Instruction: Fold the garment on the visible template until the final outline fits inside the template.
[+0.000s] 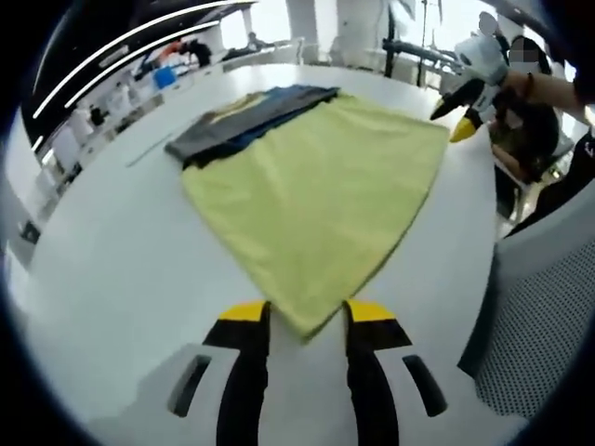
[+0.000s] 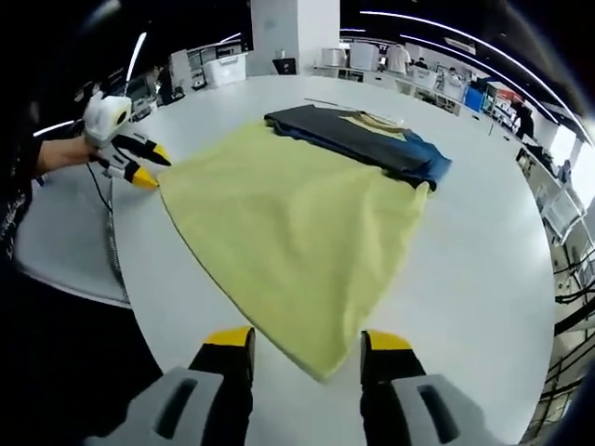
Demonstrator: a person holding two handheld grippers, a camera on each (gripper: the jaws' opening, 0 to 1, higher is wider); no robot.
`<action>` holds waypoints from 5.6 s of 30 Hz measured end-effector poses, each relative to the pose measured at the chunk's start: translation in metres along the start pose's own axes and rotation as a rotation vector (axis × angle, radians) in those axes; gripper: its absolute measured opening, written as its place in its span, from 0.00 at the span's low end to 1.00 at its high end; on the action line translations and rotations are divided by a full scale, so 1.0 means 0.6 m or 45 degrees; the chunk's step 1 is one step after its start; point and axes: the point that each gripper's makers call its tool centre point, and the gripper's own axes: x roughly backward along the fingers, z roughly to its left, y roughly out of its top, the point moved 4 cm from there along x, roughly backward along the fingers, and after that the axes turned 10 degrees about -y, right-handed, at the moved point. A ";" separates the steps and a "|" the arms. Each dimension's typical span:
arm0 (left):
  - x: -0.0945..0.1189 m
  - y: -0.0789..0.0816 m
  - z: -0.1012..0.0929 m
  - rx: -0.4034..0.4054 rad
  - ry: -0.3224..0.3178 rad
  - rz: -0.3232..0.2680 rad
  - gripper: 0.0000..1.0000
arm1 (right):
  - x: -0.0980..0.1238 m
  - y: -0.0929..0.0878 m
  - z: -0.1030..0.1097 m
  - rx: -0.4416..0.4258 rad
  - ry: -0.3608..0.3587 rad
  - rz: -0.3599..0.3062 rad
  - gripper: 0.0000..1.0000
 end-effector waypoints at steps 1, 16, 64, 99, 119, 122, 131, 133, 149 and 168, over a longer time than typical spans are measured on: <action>-0.001 -0.001 0.000 -0.013 -0.003 0.010 0.29 | -0.002 -0.001 0.000 0.012 0.002 0.003 0.41; -0.004 -0.001 0.006 0.011 -0.048 0.016 0.25 | -0.008 -0.005 -0.009 0.159 0.028 0.056 0.31; 0.011 0.011 -0.012 -0.064 -0.092 0.036 0.01 | 0.006 0.001 -0.012 0.120 0.018 0.047 0.00; 0.051 -0.046 -0.091 -0.042 -0.173 0.125 0.01 | 0.053 -0.056 0.053 0.088 0.079 0.090 0.00; 0.068 -0.069 -0.127 -0.021 -0.188 0.151 0.01 | 0.076 -0.086 0.084 0.066 0.097 0.100 0.00; 0.070 -0.072 -0.131 -0.023 -0.192 0.157 0.01 | 0.078 -0.089 0.089 0.066 0.099 0.103 0.00; 0.080 -0.073 -0.139 -0.007 -0.218 0.151 0.01 | 0.086 -0.095 0.096 0.044 0.105 0.109 0.00; 0.082 -0.073 -0.140 -0.005 -0.221 0.154 0.01 | 0.089 -0.095 0.098 0.040 0.108 0.109 0.00; 0.114 -0.026 -0.128 -0.036 -0.172 0.127 0.01 | 0.125 -0.053 0.078 0.056 0.047 0.045 0.00; 0.157 0.047 -0.080 0.109 -0.109 0.055 0.01 | 0.159 0.034 0.030 -0.001 0.021 -0.038 0.00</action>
